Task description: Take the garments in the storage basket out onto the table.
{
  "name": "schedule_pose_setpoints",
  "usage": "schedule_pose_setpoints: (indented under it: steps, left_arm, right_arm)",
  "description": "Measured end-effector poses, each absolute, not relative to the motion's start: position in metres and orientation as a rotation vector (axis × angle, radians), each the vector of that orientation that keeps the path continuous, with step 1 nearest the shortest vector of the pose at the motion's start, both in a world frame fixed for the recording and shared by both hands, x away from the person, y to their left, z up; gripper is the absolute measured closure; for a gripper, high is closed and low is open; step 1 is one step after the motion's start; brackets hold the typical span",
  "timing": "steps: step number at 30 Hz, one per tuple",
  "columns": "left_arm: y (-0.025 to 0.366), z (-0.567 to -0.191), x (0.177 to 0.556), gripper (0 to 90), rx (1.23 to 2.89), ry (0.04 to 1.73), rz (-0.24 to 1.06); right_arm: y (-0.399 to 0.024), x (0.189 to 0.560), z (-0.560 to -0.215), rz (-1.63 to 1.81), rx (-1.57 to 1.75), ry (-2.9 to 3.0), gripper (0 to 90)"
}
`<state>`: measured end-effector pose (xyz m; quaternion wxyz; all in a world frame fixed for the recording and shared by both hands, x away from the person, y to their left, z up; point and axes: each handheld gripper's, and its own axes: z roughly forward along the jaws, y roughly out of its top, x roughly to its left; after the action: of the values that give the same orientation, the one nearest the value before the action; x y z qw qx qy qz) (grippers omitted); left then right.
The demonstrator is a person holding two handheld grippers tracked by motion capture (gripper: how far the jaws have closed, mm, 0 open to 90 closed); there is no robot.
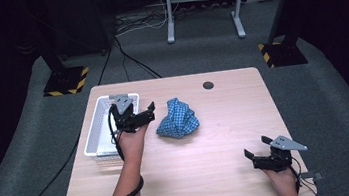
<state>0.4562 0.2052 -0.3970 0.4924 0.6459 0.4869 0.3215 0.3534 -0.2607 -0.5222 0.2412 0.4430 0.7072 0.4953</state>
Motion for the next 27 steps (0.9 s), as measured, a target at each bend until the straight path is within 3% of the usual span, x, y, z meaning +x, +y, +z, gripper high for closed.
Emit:
schedule_pose_setpoints:
  steps: [27]
  left_arm:
    - [0.318,-0.4,0.397,7.6,1.462,1.337,0.911]
  right_arm:
    - [-0.261,0.354,-0.522,1.348,1.218,1.935,6.3]
